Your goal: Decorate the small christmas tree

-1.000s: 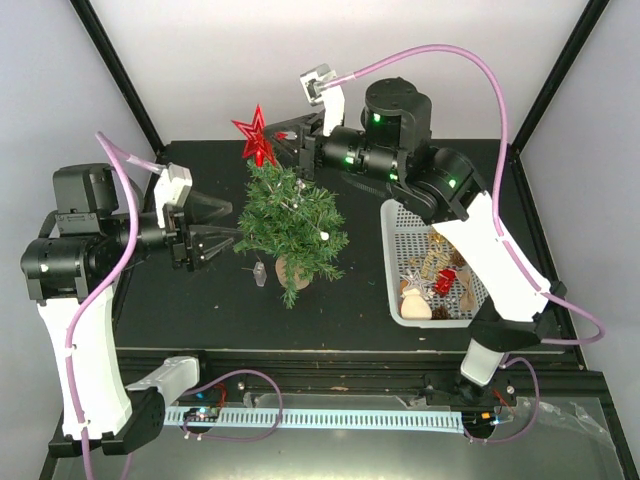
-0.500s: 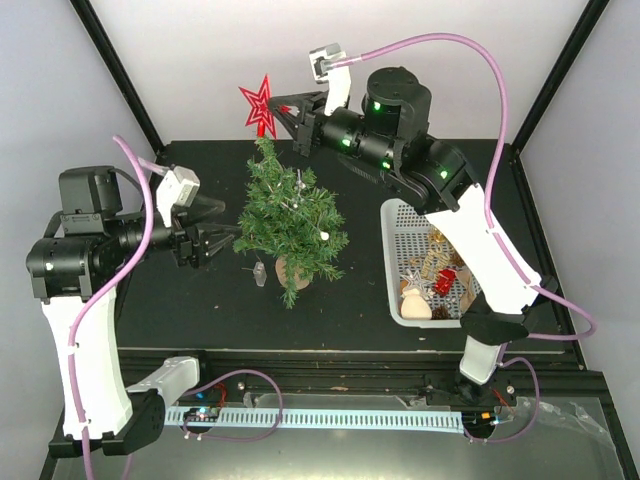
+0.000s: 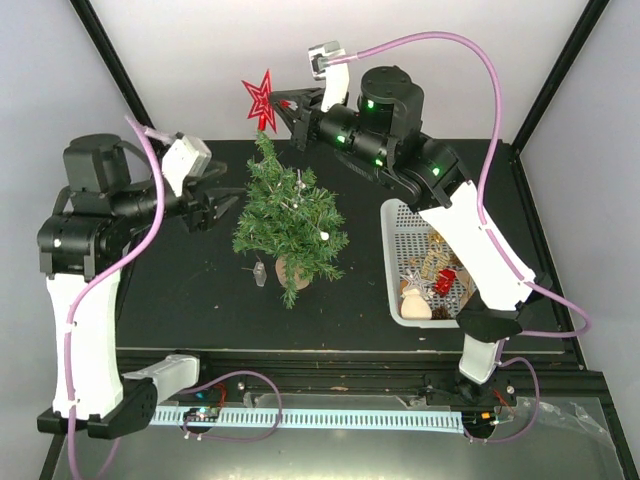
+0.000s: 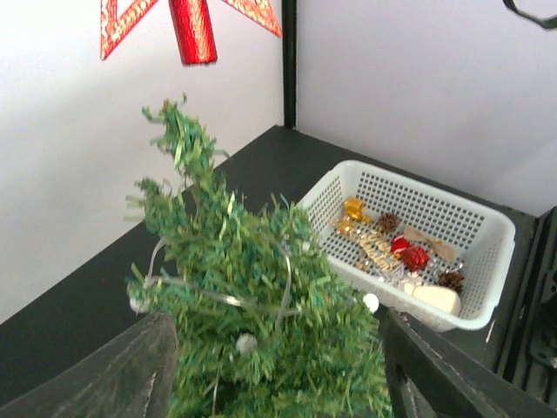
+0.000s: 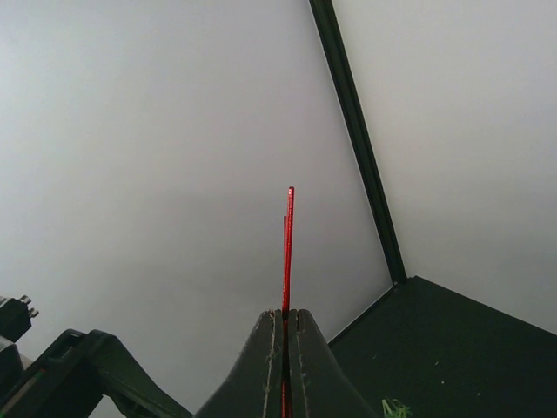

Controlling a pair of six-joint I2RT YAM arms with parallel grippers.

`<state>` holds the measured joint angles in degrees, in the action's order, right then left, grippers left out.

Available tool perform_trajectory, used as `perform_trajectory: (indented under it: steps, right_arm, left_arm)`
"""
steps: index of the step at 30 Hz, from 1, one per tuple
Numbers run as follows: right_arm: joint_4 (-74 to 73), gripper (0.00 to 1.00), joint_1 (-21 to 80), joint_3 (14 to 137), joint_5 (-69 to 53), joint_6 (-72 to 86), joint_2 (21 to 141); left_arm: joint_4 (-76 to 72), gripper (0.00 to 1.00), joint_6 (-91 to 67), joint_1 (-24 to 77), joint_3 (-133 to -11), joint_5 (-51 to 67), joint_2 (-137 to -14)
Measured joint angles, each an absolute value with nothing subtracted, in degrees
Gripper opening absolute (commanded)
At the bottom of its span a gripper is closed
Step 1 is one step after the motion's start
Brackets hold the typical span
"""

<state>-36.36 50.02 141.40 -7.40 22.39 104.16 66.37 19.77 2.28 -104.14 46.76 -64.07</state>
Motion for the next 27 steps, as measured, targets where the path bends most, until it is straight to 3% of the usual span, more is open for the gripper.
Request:
perform_trajectory:
  steps: [3, 19, 27]
  right_arm:
    - [-35.9, 0.01, 49.6, 141.3, -6.9, 22.4, 104.2]
    - [-36.1, 0.01, 48.3, 142.0, -6.7, 22.1, 105.8]
    - [-36.5, 0.01, 47.4, 142.0, -6.6, 21.1, 105.8]
  left_arm:
    - [63.3, 0.55, 19.7, 5.0, -104.8, 46.1, -66.3]
    - [54.8, 0.38, 20.6, 12.7, -109.3, 43.1, -76.3]
    - [54.3, 0.34, 21.2, 14.6, -110.4, 41.7, -78.8]
